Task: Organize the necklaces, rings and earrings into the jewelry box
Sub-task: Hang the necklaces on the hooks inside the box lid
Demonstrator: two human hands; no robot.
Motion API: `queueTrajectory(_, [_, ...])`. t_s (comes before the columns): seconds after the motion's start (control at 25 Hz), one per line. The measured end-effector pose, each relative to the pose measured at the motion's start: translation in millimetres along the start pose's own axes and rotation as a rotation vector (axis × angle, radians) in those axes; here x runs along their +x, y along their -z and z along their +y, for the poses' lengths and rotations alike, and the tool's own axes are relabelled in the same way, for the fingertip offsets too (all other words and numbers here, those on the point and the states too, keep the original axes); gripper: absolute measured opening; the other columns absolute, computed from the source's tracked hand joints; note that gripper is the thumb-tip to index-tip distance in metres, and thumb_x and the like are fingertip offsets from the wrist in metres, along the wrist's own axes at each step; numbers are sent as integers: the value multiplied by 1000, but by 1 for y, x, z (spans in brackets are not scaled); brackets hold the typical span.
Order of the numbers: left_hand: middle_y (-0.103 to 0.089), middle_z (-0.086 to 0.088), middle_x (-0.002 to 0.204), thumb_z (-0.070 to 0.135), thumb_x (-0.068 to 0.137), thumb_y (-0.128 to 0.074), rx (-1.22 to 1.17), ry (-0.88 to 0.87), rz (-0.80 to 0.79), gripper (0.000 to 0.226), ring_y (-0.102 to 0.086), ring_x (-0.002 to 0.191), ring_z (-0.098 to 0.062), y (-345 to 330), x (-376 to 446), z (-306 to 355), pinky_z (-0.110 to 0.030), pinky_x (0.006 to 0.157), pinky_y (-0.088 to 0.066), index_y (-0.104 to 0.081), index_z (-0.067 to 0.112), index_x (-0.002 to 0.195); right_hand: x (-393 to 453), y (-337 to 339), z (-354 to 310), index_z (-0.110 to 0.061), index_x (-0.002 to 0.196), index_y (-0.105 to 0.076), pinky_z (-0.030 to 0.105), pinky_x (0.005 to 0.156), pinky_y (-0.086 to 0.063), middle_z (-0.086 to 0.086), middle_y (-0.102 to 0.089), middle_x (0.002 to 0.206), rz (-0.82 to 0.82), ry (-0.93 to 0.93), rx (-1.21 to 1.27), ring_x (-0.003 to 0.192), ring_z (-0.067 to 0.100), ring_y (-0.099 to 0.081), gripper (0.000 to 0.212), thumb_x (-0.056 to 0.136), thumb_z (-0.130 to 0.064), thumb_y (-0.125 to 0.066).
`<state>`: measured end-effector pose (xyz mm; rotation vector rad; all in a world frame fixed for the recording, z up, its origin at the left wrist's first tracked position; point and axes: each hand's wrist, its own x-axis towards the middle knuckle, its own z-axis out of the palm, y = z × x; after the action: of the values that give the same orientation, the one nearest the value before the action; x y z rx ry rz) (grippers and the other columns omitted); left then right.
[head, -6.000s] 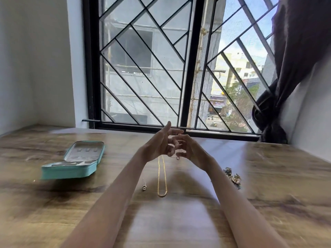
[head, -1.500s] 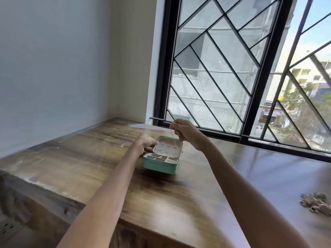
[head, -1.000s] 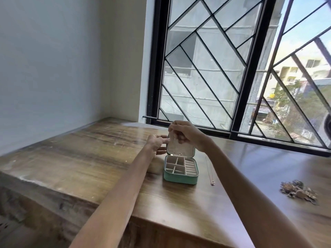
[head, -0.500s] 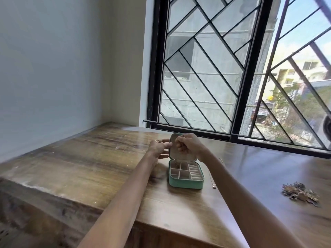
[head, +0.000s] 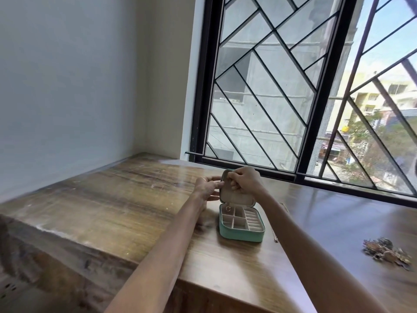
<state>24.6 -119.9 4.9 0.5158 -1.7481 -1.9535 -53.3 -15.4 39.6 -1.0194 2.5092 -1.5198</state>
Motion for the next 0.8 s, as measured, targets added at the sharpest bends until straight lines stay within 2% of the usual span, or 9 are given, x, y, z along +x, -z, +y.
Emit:
queueTrajectory(0.12, [-62, -7, 75, 5, 85, -63, -21, -10, -4, 30, -56, 61, -19, -1, 0, 0, -29, 59, -47, -60, 2, 115, 4, 2, 1, -13, 62, -68, 33, 56, -56, 7, -62, 57, 23, -15, -37, 46, 15, -58, 26, 87, -18, -64])
queueTrajectory(0.28, [-62, -7, 75, 3, 85, -63, -25, -16, 10, 30, -57, 60, -19, -1, 0, -1, -28, 57, -48, -61, 3, 115, 4, 5, 3, -15, 57, -69, 44, 68, -57, 9, -69, 60, 126, 41, -223, 62, 25, -68, 28, 82, -27, -67])
queueTrajectory(0.44, [-62, -5, 73, 3, 85, -63, -12, -20, 20, 30, -56, 56, -16, -1, 0, 0, -24, 50, -48, -61, 4, 114, 0, 10, 6, -23, 56, -66, 37, 65, -55, 2, -63, 54, 122, 64, -208, 53, 17, -62, 28, 84, -18, -67])
queueTrajectory(0.56, [-62, -4, 73, 3, 85, -63, -23, -23, 31, 29, -56, 57, -17, -1, 0, -1, -25, 53, -46, -61, 3, 114, -1, 12, 10, -10, 72, -74, 31, 61, -50, 1, -62, 56, 76, 38, -149, 50, 12, -56, 16, 85, -17, -67])
queueTrajectory(0.64, [-62, -5, 74, 3, 84, -63, -31, -26, 36, 30, -56, 58, -17, -1, 0, -1, -26, 53, -47, -61, 3, 114, -3, 12, 12, -9, 76, -74, 27, 60, -45, 1, -62, 58, 69, 29, -150, 50, 10, -54, 15, 84, -19, -67])
queueTrajectory(0.8, [-62, -6, 74, 3, 85, -63, -38, -27, 33, 29, -56, 59, -18, -1, 1, -1, -27, 57, -47, -61, 4, 114, -8, 10, 3, -14, 69, -66, 12, 42, -35, -1, -58, 59, 8, 20, 92, 49, 7, -44, 21, 89, -17, -62])
